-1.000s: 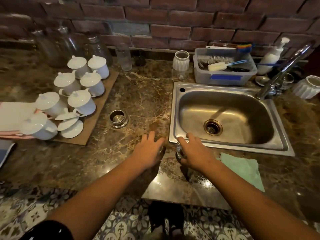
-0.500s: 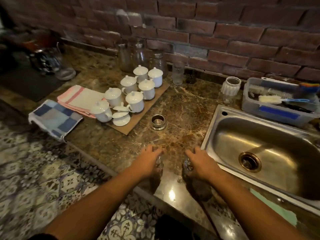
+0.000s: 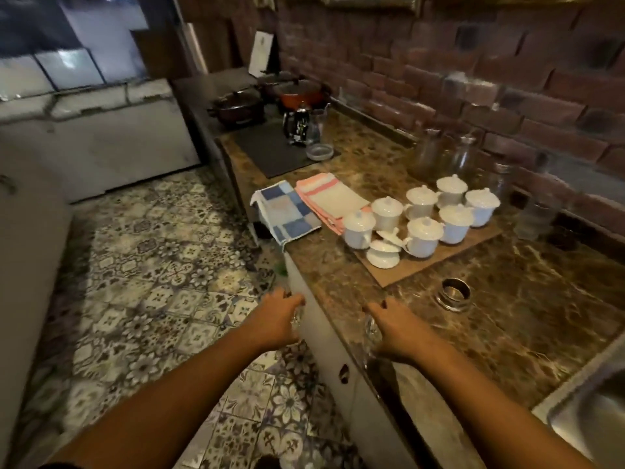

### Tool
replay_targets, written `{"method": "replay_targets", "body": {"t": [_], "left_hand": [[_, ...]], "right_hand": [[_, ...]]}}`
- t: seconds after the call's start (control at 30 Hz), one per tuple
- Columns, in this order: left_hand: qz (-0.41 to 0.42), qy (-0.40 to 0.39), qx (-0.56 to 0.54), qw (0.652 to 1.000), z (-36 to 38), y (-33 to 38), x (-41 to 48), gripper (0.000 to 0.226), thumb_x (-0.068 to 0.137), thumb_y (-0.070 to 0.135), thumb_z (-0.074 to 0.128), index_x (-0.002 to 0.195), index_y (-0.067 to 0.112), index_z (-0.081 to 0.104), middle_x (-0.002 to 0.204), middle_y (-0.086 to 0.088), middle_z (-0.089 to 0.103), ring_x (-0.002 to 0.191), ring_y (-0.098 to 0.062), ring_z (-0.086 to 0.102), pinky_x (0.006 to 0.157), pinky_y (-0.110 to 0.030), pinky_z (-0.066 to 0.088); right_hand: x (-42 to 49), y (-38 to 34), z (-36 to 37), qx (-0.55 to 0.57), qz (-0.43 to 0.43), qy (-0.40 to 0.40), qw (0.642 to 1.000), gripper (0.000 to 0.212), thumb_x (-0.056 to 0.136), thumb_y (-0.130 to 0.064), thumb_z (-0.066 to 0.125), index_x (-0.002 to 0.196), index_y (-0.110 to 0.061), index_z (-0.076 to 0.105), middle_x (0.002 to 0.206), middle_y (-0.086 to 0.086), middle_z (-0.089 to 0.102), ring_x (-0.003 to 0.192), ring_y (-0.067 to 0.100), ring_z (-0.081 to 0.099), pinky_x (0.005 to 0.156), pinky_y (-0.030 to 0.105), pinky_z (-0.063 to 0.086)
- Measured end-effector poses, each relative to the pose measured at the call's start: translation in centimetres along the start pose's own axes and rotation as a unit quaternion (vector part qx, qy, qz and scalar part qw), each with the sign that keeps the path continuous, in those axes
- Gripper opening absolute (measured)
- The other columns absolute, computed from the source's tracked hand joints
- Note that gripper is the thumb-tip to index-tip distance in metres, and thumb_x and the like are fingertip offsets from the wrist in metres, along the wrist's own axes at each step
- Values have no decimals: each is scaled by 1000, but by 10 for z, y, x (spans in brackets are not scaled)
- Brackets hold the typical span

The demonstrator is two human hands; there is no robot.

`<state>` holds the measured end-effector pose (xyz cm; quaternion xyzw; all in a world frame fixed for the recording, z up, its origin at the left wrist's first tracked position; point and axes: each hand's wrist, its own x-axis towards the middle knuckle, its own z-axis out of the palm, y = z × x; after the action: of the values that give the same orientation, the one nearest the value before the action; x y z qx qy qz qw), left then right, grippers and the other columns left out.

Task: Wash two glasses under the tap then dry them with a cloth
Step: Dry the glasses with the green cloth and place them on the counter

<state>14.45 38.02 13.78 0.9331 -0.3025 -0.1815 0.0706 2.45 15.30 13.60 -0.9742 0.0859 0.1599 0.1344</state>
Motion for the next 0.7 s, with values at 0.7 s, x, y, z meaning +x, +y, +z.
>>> {"method": "replay_targets", "body": {"t": [0.7], "left_hand": [[142, -6, 23, 990, -102, -174, 117, 62, 81, 38, 73, 137, 32, 47, 133, -8, 44, 122, -34, 47, 92, -43, 49]], "right_hand": [[118, -128, -27, -3, 139, 40, 989, 86, 79, -32, 77, 150, -31, 31, 139, 6, 44, 117, 23, 53, 90, 29, 52]]}}
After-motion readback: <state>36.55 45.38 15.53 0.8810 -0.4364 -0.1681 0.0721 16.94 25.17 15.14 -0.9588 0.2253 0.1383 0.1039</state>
